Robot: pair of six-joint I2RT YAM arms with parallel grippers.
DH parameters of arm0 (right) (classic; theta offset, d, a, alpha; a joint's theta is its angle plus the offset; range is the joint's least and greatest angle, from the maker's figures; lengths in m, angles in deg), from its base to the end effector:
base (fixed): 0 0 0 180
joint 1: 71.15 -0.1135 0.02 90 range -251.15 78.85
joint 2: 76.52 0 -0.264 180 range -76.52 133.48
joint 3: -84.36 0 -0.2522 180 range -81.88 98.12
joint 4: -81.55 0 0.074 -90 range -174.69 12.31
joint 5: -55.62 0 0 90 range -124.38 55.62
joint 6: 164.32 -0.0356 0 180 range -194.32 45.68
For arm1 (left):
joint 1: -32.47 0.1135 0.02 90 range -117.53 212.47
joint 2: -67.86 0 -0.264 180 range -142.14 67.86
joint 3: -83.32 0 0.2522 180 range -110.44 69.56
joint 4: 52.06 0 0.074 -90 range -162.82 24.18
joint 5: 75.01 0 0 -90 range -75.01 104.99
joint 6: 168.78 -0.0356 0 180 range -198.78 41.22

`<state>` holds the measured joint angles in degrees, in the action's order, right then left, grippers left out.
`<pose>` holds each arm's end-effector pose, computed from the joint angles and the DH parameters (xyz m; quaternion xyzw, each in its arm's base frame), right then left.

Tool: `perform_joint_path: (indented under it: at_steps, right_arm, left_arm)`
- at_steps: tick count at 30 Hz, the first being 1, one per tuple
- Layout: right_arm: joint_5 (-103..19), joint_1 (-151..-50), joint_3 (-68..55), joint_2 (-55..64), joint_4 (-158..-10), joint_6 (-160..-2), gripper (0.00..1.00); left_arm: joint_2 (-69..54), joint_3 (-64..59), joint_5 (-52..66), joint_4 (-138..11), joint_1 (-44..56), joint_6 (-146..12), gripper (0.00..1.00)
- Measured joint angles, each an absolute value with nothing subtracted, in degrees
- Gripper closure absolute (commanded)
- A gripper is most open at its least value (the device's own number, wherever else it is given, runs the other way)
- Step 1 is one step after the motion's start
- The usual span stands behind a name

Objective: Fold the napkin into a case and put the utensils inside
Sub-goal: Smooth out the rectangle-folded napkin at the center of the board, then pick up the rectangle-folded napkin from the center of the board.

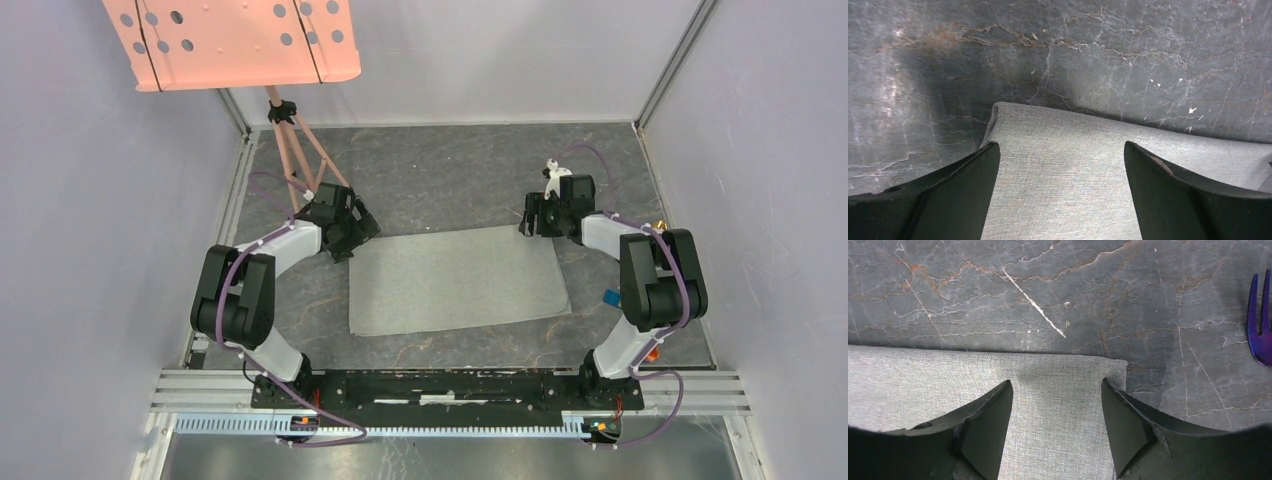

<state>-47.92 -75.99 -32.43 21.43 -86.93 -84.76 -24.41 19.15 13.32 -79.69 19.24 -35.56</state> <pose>0.3369 0.0369 0.1528 0.0012 0.9226 0.1576 0.3521 0.3060 -0.0730 0.1679 -0.2431 0.9241 -0.1516 0.2530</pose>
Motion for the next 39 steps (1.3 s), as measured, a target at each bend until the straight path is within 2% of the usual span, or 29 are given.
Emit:
perform_joint_path:
  at_steps: [2, 5, 9, 12, 13, 14, 23, 25, 33, 39]
  right_arm:
    - [-45.2, -76.9, -30.5, 21.2, -83.1, -83.4, 0.24]
    - [-41.3, -79.7, -27.0, 19.0, -74.9, -82.2, 0.13]
    - [-39.6, -80.9, -24.5, 13.1, -65.4, -81.4, 0.12]
    - [-37.8, -80.5, -23.5, 10.9, -58.6, -80.5, 0.16]
    - [-37.0, -80.2, -23.3, 10.9, -56.4, -80.1, 0.24]
    - [-36.6, -79.9, -22.9, 11.3, -54.1, -79.5, 0.27]
    - [-35.6, -75.1, -18.5, 18.9, -41.8, -76.3, 0.34]
    - [-35.9, -75.2, -18.3, 19.5, -41.1, -75.7, 0.38]
    - [-37.6, -75.2, -18.2, 22.7, -40.5, -73.8, 0.37]
    - [-37.9, -75.7, -19.3, 24.6, -42.0, -73.4, 0.44]
  left_arm:
    - [-24.5, 18.5, 14.1, -80.8, 19.3, -35.6, 0.00]
    - [-23.8, 17.5, 14.7, -82.8, 19.3, -36.2, 0.00]
    - [-19.5, 17.1, 13.3, -85.9, 18.6, -37.3, 0.00]
    - [-14.2, 16.2, 10.2, -87.6, 17.4, -38.4, 0.00]
    - [-12.7, 16.0, 9.4, -88.1, 17.0, -38.5, 0.00]
    - [-11.0, 16.0, 8.3, -88.3, 16.6, -38.6, 0.00]
    - [2.0, 16.8, 1.7, -92.8, 10.8, -40.0, 0.00]
    - [4.5, 17.9, 0.9, -93.9, 9.8, -40.1, 0.00]
    - [10.0, 19.2, -0.5, -97.7, 9.5, -40.6, 0.00]
    - [11.0, 19.2, -0.6, -99.1, 9.5, -41.0, 0.00]
